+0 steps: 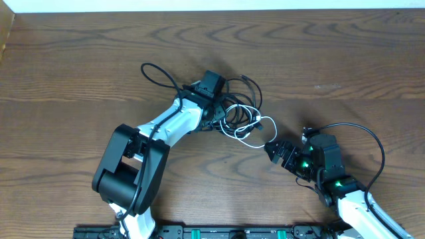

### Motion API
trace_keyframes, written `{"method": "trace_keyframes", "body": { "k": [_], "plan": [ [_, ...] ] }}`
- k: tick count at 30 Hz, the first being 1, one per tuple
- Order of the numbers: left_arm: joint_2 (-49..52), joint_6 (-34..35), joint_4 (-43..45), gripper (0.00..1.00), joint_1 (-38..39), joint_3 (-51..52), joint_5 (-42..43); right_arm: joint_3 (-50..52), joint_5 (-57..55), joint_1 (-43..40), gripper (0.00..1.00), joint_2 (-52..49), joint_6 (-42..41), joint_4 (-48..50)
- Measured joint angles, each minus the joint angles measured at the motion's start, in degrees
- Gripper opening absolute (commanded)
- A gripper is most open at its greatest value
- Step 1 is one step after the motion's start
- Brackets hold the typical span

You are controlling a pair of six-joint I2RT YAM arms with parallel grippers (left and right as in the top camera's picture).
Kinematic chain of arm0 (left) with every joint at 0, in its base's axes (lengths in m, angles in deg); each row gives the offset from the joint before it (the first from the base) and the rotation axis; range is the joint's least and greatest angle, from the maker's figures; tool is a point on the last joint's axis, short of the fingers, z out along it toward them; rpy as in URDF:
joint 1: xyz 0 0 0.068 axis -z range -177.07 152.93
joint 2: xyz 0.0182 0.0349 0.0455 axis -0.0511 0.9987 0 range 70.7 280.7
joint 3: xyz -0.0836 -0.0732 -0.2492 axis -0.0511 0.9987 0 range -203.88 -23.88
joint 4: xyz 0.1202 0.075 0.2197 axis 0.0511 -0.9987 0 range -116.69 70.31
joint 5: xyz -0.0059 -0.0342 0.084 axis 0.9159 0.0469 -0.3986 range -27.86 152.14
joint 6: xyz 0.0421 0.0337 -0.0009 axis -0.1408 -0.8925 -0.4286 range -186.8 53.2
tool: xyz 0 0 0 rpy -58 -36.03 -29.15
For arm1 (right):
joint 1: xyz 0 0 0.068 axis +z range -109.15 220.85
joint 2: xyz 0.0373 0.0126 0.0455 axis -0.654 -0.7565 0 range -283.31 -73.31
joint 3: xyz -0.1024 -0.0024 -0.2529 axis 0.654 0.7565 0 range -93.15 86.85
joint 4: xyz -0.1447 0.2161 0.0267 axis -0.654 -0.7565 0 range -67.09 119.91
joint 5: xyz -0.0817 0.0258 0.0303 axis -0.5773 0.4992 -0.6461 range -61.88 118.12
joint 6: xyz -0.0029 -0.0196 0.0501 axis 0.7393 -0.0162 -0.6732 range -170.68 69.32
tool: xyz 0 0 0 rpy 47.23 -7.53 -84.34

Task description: Untangle cables

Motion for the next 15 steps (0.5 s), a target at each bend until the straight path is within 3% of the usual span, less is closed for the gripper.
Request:
{"method": "trace_keyframes", "body": {
  "k": [5,8,14,15],
  "plan": [
    [0.3,0.9,-10.7,0.61,0.3,-0.8,-1.6,0.0,0.0,0.0,0.99,0.0,0.0,0.0],
    [0.4,1.8,-11.7,1.0,0.4,-0.7,-2.8,0.0,0.0,0.0,0.99,0.0,0.0,0.0],
    [0.0,2.6,-10.4,0.98,0.1,-0.1,-2.6,0.0,0.0,0.0,0.99,0.0,0.0,-0.1],
    [0.0,2.6,-10.3,0.83,0.1,-0.1,-2.6,0.0,0.0,0.0,0.99,0.0,0.0,-0.1]
  ]
}}
